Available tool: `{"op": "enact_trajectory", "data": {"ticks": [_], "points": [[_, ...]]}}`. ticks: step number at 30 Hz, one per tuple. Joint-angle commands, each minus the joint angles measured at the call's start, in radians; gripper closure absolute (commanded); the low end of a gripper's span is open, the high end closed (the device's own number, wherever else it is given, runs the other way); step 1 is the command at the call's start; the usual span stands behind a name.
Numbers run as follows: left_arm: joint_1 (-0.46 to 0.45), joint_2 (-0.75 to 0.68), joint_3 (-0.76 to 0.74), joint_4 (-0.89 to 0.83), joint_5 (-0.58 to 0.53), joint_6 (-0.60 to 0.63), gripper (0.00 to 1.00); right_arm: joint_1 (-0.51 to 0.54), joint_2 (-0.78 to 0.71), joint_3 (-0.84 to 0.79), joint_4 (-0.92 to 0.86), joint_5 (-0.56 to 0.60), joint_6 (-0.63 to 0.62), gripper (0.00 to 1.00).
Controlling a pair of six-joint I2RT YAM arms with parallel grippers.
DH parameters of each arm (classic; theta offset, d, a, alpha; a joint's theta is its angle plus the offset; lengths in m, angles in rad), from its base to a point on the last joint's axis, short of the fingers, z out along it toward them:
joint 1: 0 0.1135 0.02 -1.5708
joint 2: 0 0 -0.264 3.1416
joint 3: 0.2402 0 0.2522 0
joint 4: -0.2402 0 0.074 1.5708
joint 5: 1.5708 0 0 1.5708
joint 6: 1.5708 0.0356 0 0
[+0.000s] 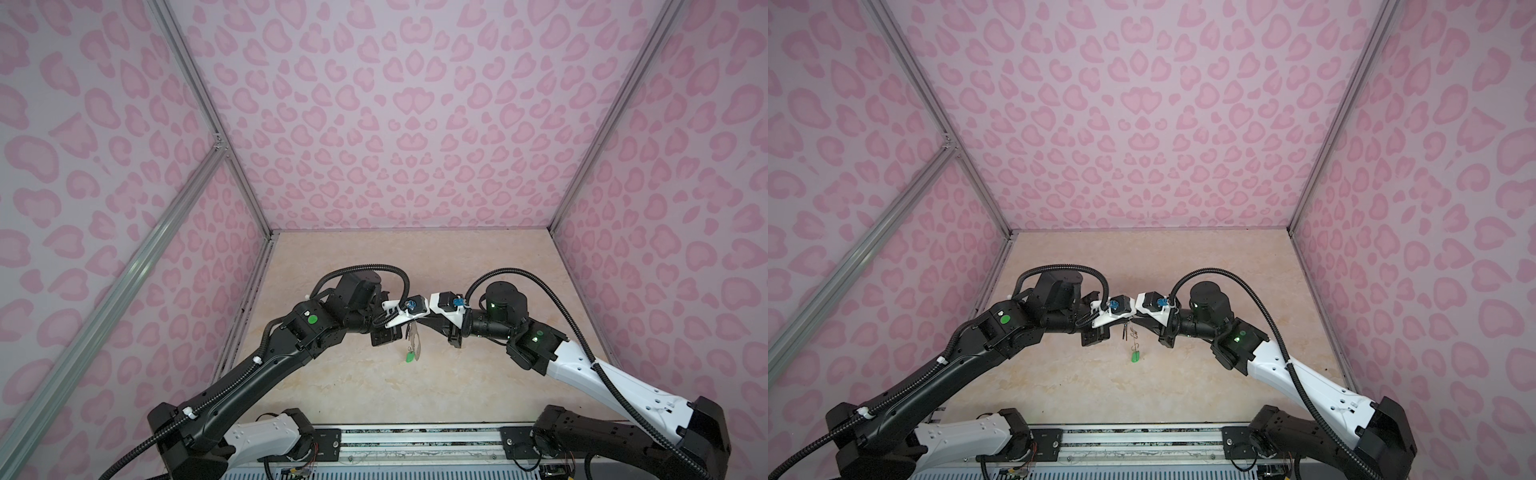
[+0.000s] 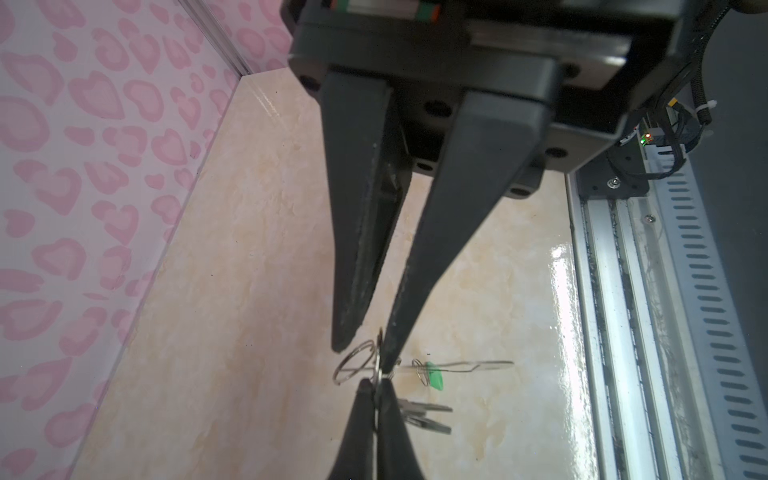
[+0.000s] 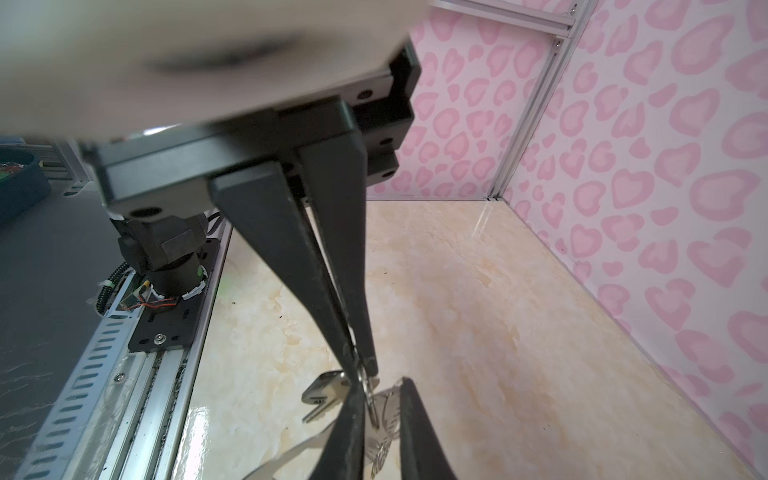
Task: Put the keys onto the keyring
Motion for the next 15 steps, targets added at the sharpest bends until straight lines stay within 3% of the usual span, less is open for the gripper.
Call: {"op": "enact_trajectory", "data": {"ticks": [1, 5, 10, 15], "points": [[-0.002, -0.010, 0.016, 0.006, 0.036, 0.015, 0.97, 0.004, 0.011, 0.007, 0.024, -0.023, 0.013, 0.84], [-0.001, -0.024, 0.012, 0.020, 0.053, 0.012, 0.96, 0.006, 0.009, 0.001, 0.032, -0.036, 0.012, 1.00], [0.012, -0.068, -0.029, 0.092, 0.052, -0.045, 0.70, 0.005, -0.012, -0.023, 0.052, -0.053, 0.007, 1.00], [0.042, -0.103, -0.087, 0.191, 0.142, -0.127, 0.65, 0.003, -0.050, -0.087, 0.224, -0.080, 0.069, 1.00]]}}
